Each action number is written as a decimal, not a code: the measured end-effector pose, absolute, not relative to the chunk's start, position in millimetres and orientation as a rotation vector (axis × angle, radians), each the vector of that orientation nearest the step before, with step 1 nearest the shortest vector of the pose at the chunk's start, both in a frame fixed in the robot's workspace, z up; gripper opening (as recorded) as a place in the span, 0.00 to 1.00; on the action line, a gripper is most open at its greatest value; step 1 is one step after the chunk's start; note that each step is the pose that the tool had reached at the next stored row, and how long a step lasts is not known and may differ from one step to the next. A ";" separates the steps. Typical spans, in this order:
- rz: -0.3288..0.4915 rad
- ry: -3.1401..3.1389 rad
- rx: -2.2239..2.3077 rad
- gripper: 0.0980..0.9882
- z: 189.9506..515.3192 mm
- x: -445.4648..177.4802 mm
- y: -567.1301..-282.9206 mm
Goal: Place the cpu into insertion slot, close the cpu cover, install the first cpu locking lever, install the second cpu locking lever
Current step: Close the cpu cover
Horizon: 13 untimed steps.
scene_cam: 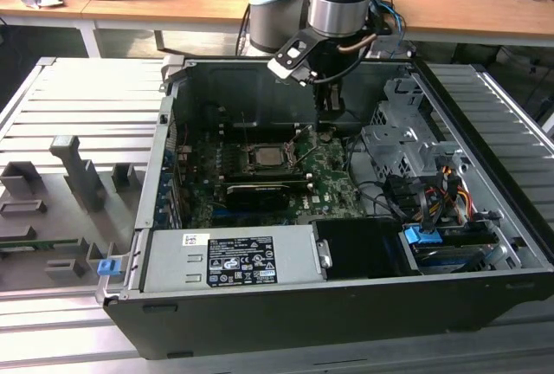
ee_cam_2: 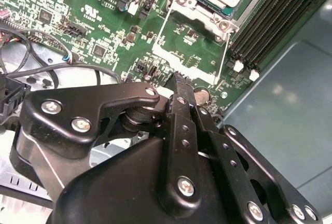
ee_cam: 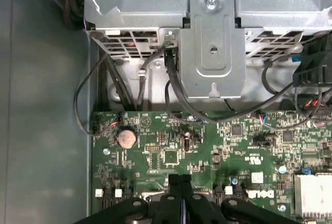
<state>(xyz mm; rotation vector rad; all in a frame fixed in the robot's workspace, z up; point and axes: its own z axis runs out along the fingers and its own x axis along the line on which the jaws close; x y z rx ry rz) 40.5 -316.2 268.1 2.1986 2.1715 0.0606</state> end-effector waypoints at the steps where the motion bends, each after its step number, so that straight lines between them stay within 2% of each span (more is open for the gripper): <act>1: 0.061 2.171 2.199 0.01 268.0 40.8 -316.2; 13: 0.053 2.174 2.199 0.01 257.0 49.8 -316.2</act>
